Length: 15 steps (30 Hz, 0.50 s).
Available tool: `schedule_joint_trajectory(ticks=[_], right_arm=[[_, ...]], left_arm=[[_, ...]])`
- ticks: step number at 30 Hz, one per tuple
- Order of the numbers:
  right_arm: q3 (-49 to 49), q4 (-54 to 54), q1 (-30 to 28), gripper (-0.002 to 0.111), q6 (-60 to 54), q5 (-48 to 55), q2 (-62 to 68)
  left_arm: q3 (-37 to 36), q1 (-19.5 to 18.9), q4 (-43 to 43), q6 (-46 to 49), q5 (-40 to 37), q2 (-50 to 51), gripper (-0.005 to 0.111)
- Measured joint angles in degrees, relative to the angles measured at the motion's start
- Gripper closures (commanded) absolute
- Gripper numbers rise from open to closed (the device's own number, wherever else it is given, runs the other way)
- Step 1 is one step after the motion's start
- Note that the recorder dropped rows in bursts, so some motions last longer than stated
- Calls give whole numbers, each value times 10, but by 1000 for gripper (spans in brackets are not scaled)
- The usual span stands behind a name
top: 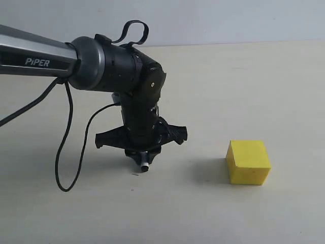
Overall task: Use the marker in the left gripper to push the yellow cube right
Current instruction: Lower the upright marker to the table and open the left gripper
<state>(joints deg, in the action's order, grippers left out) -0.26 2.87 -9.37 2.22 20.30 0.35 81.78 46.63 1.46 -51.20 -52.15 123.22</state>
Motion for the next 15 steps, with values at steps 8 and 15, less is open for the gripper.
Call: schedule_joint_trajectory(ticks=[8, 15], right_arm=[[0, 0, 0, 108, 0, 0, 0], [0, 0, 0, 108, 0, 0, 0]], left_arm=[[0, 0, -4, 9, 5, 3, 38], [16, -1, 16, 80, 35, -20, 37]])
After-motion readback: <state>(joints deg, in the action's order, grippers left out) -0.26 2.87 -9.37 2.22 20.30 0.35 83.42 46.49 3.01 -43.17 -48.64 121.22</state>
